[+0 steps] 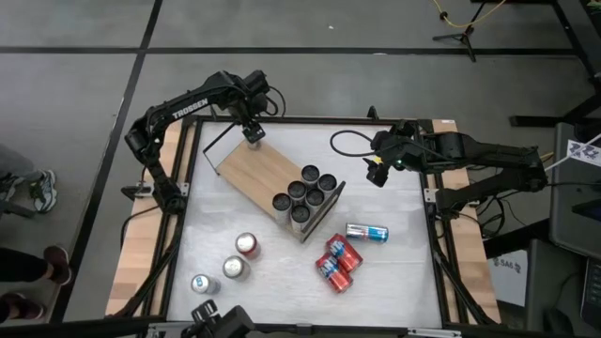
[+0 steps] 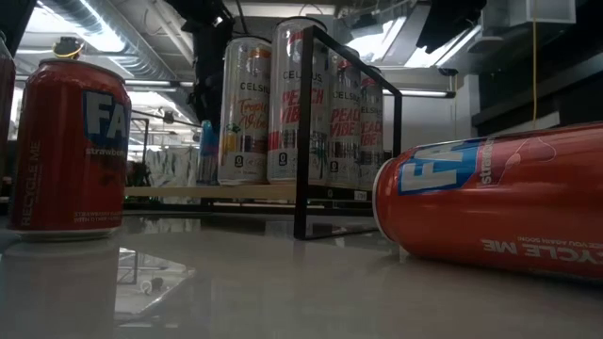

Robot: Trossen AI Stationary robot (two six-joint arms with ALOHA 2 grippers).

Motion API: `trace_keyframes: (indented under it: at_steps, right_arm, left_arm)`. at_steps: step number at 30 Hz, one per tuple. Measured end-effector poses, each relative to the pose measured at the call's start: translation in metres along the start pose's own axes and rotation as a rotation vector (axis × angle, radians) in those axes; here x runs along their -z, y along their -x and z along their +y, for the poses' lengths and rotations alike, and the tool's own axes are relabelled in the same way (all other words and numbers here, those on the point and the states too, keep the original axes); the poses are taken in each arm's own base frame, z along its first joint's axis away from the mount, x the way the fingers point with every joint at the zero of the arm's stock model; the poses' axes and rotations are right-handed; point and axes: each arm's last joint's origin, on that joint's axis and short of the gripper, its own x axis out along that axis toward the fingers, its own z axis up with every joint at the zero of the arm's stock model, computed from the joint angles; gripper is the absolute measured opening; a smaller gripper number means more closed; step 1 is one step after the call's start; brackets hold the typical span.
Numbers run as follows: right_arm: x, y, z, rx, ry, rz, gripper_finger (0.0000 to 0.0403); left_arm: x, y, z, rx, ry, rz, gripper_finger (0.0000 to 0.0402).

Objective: Place canned beverage on shelf
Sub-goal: Put the top right blue soda can on the shelf

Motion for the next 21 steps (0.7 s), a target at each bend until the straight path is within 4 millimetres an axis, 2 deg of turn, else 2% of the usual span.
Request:
trace_keyframes:
  at_steps: [11,21]
  right_arm:
    - [0.0001,-0.0001,0.0000,0.000,0.000,0.001,0.0342]
    - [0.0001,0.0000,0.0000,0.000,0.000,0.000,0.0342]
  left_arm:
    - [0.0001,-0.0002,0.0000,0.005,-0.039,0.000,0.0225]
    - [0.0001,-0.0006,-0.0002,0.000,-0.008,0.002,0.0257]
